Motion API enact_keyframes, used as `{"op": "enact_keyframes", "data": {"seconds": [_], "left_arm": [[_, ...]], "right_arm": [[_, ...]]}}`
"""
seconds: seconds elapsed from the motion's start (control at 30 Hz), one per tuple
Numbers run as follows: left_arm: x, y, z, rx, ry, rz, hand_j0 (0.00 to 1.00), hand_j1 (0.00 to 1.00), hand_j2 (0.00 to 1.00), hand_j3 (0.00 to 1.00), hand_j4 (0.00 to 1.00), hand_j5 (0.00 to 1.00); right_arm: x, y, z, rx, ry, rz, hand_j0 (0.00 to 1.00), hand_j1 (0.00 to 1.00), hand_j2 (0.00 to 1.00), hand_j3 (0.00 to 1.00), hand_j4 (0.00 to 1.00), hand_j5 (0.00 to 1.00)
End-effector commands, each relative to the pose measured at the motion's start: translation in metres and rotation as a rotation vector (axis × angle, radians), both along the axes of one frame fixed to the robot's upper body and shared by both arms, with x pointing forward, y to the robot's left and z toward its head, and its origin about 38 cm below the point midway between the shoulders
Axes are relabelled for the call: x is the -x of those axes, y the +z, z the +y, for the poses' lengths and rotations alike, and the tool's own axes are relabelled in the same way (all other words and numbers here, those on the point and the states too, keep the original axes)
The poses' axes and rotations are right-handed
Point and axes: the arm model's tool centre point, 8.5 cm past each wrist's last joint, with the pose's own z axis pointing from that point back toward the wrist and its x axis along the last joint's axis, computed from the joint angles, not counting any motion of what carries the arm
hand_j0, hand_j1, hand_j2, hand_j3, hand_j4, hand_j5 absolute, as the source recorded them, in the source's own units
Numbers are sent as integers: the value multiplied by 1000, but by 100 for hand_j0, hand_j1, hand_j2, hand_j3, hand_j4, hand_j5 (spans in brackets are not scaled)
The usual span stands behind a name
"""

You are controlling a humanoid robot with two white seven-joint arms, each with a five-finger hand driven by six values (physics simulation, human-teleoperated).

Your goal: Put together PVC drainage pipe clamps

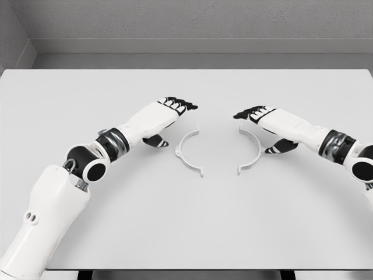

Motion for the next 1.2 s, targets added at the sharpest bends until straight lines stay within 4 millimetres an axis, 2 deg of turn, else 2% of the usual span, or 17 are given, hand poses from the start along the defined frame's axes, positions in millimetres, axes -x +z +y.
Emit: {"op": "enact_keyframes", "data": {"seconds": [0.0,0.37,0.5,1.17], "left_arm": [[0,1,1,4,1,0,100,100,100,100,100,100],[-2,-2,5,-5,11,7,100,100,100,100,100,100],[-8,-6,9,-13,25,22,100,100,100,100,100,100],[-8,-6,8,-11,28,22,100,100,100,100,100,100]], "right_arm": [[-1,1,-3,3,-6,-1,100,100,100,100,100,100],[-6,-12,-7,29,-36,23,100,100,100,100,100,100],[-6,-11,-7,28,-35,20,100,100,100,100,100,100],[-5,-10,5,-3,-14,14,100,100,100,100,100,100]]}}
